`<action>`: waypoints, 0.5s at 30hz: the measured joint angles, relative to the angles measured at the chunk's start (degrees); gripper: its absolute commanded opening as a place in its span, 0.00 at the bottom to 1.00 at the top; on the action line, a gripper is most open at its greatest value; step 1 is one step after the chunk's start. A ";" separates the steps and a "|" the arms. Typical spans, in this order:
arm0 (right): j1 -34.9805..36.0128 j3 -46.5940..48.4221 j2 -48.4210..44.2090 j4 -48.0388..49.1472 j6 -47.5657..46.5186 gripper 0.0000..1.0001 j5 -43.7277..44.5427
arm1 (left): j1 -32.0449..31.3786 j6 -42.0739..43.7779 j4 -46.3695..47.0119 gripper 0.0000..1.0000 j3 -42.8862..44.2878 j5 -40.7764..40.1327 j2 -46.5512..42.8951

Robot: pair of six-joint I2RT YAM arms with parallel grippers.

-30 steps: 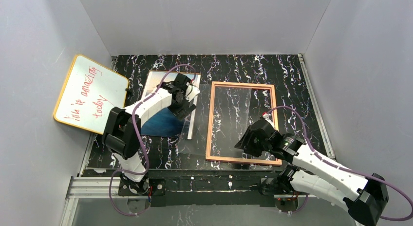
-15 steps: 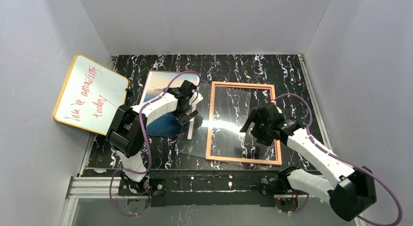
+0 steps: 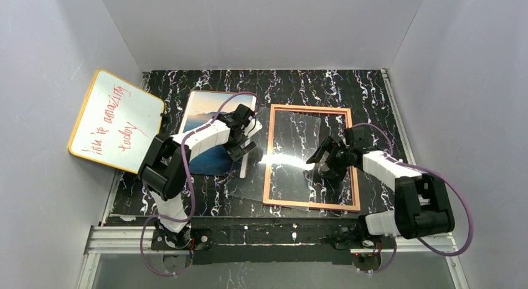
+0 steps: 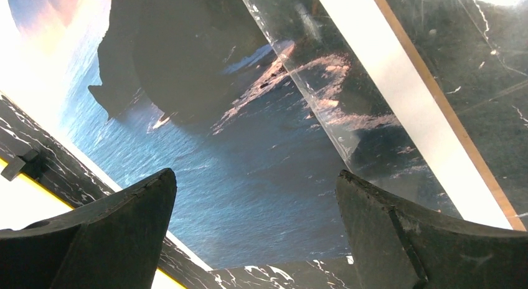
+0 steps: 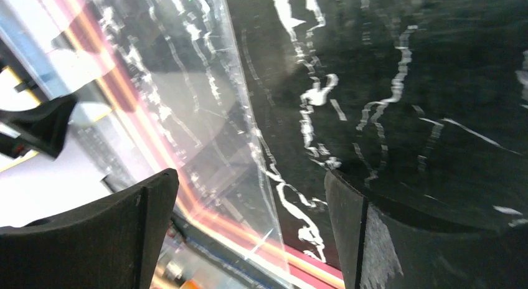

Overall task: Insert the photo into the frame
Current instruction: Place the photo frame item in the photo frame.

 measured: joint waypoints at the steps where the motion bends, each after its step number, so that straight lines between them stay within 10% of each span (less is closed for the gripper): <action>1: -0.22 -0.50 0.87 1.70 -0.02 0.94 -1.36 | -0.02 -0.02 0.17 0.98 0.00 -0.02 0.24; 15: -0.66 -4.76 9.38 24.96 5.64 0.63 -12.59 | -0.24 0.07 1.51 0.98 -1.62 -0.42 1.01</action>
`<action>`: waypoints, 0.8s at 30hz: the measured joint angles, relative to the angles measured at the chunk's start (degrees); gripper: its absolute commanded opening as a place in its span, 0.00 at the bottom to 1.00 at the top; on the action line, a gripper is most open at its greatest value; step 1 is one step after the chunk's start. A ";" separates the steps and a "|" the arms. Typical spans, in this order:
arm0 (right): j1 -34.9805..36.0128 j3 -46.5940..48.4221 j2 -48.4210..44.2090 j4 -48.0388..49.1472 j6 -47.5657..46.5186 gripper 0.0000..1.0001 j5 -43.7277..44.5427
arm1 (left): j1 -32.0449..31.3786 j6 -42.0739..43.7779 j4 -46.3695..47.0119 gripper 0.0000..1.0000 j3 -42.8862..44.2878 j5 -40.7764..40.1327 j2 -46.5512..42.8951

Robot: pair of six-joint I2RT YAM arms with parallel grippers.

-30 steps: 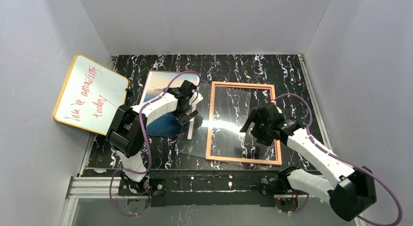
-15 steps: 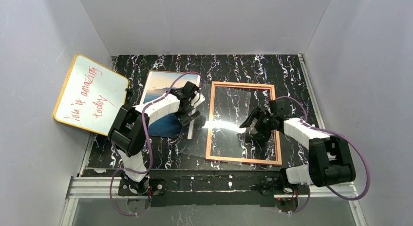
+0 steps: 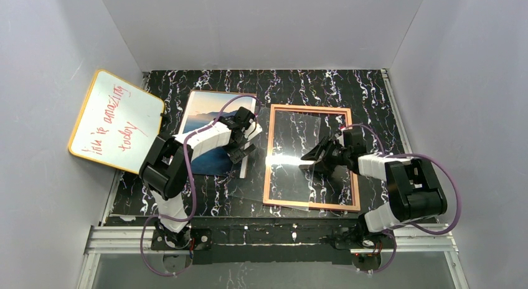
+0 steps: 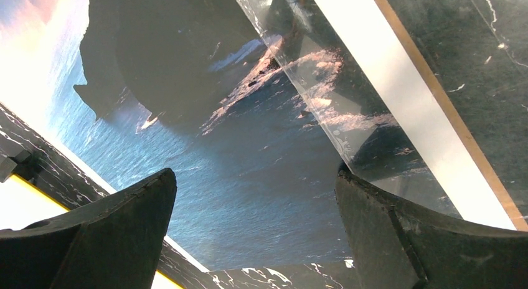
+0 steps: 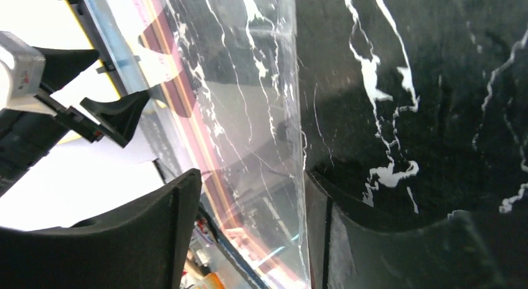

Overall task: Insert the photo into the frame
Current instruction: Place the photo frame item in the photo frame, then pick up the photo frame item from the photo frame.

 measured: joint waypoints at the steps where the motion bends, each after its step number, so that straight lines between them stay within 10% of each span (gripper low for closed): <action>1: 0.00 -1.18 -0.22 2.01 0.79 0.59 0.11 | 0.00 0.02 0.07 0.98 -0.04 -0.04 0.00; 13: 0.00 -12.02 -3.23 26.08 10.03 0.46 -1.29 | -0.37 0.44 0.13 0.98 0.07 -0.24 0.37; 18: 0.00 -8.44 1.60 29.24 9.66 0.01 -5.60 | -0.35 0.13 -0.44 0.98 0.42 0.44 0.37; 24: -0.68 -0.31 4.63 21.27 4.68 0.01 -11.28 | -0.26 -1.38 -3.08 0.98 2.84 3.13 0.37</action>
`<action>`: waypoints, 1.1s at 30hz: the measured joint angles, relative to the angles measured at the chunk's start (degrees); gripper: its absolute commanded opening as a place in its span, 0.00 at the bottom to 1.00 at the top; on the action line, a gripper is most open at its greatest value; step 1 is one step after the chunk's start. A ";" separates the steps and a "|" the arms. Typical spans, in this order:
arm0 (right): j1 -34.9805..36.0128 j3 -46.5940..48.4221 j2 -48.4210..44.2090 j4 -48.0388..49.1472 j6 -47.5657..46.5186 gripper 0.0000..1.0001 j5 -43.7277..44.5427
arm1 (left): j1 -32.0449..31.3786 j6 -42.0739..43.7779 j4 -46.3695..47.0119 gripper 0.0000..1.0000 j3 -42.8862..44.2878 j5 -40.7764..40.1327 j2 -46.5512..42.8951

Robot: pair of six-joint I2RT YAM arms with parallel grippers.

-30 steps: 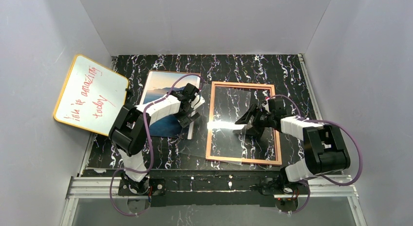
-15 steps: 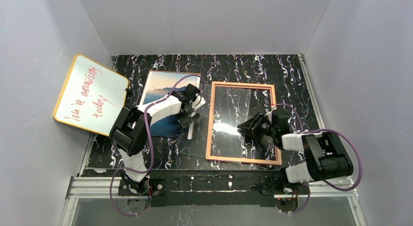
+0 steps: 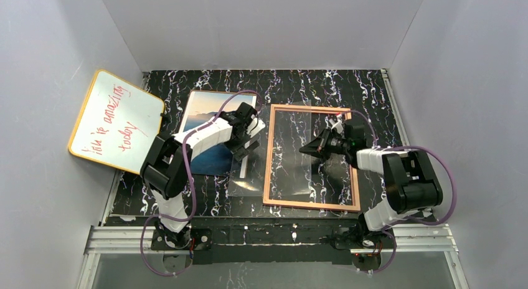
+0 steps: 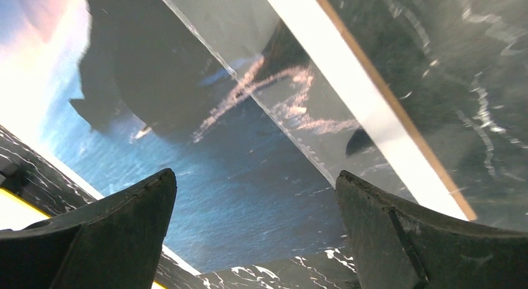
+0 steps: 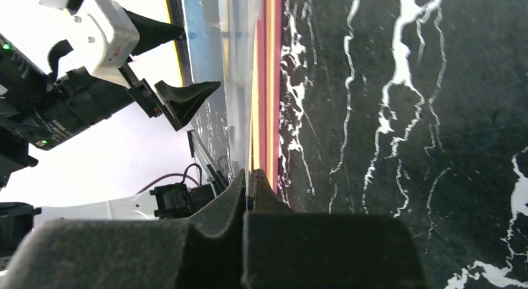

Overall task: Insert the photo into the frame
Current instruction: Pick up the photo frame item from the photo frame.

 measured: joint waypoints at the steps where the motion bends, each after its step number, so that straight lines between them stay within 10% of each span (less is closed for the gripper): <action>1: -0.09 1.97 -0.59 -3.52 -2.08 0.01 -0.02 | 0.00 -0.35 -0.85 0.98 1.16 0.57 0.00; 15: -13.33 22.38 -16.13 -52.48 -28.06 0.01 5.55 | 0.31 -6.86 -3.54 0.98 15.56 5.99 0.85; 33: -13.20 26.73 -20.22 -71.73 -34.93 0.01 15.76 | -2.40 -15.23 -4.20 0.94 25.64 18.80 15.78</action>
